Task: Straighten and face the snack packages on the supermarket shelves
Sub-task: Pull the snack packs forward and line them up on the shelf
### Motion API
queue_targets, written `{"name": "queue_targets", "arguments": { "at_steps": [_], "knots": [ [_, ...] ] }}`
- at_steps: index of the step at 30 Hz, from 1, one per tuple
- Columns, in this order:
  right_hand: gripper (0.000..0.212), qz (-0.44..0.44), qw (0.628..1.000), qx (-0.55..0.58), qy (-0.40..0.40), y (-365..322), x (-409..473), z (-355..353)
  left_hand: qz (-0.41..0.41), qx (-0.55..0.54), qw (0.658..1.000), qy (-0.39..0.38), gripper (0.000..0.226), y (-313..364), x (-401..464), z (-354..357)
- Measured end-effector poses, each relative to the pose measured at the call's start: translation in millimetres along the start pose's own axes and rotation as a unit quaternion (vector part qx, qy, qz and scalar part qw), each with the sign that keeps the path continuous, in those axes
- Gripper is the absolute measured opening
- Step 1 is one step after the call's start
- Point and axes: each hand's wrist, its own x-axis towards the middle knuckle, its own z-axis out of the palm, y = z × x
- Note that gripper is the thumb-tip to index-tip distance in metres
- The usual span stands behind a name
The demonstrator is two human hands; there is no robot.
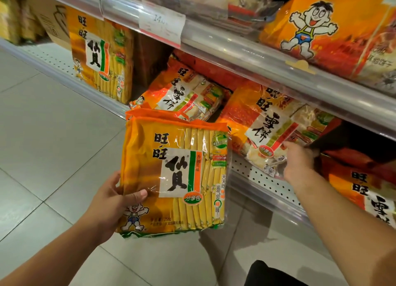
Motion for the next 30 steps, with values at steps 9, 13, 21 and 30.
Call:
{"name": "queue_targets", "arguments": {
  "at_steps": [9,13,21,30],
  "knots": [
    [0.019,-0.195,0.92,-0.214,-0.263,31,-78,113,0.021,0.03,0.999,-0.025,0.076,34,4,-60],
    [0.068,0.036,0.946,-0.154,-0.284,44,-77,195,0.034,0.046,0.998,-0.014,0.097,55,12,-107],
    [0.083,0.037,0.962,-0.152,-0.225,48,-77,239,0.041,0.0,0.998,-0.038,0.09,39,24,-159],
    [0.069,-0.046,0.975,-0.117,-0.186,33,-83,214,0.044,-0.056,0.996,-0.048,0.08,28,38,-164]
  ]
}}
